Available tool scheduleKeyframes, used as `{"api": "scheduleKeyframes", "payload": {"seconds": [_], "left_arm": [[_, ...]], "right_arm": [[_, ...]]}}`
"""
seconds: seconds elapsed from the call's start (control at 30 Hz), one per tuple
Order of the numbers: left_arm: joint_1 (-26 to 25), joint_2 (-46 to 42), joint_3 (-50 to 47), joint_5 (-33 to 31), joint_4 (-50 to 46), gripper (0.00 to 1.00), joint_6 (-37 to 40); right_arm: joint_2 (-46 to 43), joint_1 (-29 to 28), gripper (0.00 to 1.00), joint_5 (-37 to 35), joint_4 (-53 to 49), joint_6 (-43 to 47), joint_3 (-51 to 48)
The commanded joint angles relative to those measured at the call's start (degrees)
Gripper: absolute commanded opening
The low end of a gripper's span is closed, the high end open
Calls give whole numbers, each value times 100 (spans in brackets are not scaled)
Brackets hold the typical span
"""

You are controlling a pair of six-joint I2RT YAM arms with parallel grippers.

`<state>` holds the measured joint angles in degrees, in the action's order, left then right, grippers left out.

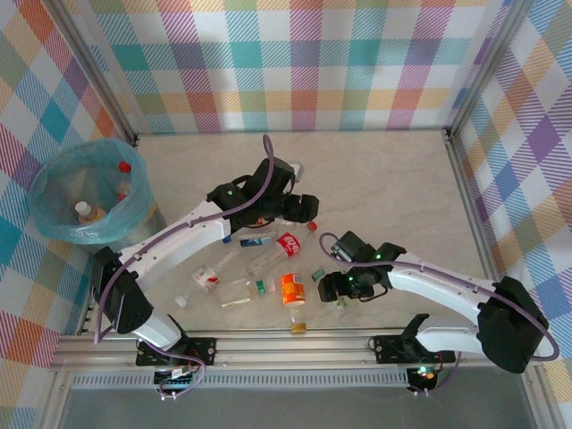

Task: Put the plastic bottles in the bin

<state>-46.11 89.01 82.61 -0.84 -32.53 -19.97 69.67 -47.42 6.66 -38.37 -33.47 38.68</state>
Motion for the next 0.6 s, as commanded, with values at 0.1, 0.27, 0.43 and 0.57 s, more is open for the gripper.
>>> {"api": "scheduleKeyframes", "payload": {"seconds": [0.1, 0.27, 0.43, 0.57], "left_arm": [[-76, 132, -59, 84, 155, 80, -95], [-74, 187, -48, 91, 92, 80, -78], [-78, 237, -10, 122, 98, 80, -68], [-74, 300, 53, 214, 81, 80, -49]], "right_arm": [[329, -101, 81, -97, 215, -67, -43], [585, -101, 76, -269, 106, -63, -23], [623, -101, 69, -288, 88, -36, -14], [499, -101, 62, -389, -20, -12, 39]]}}
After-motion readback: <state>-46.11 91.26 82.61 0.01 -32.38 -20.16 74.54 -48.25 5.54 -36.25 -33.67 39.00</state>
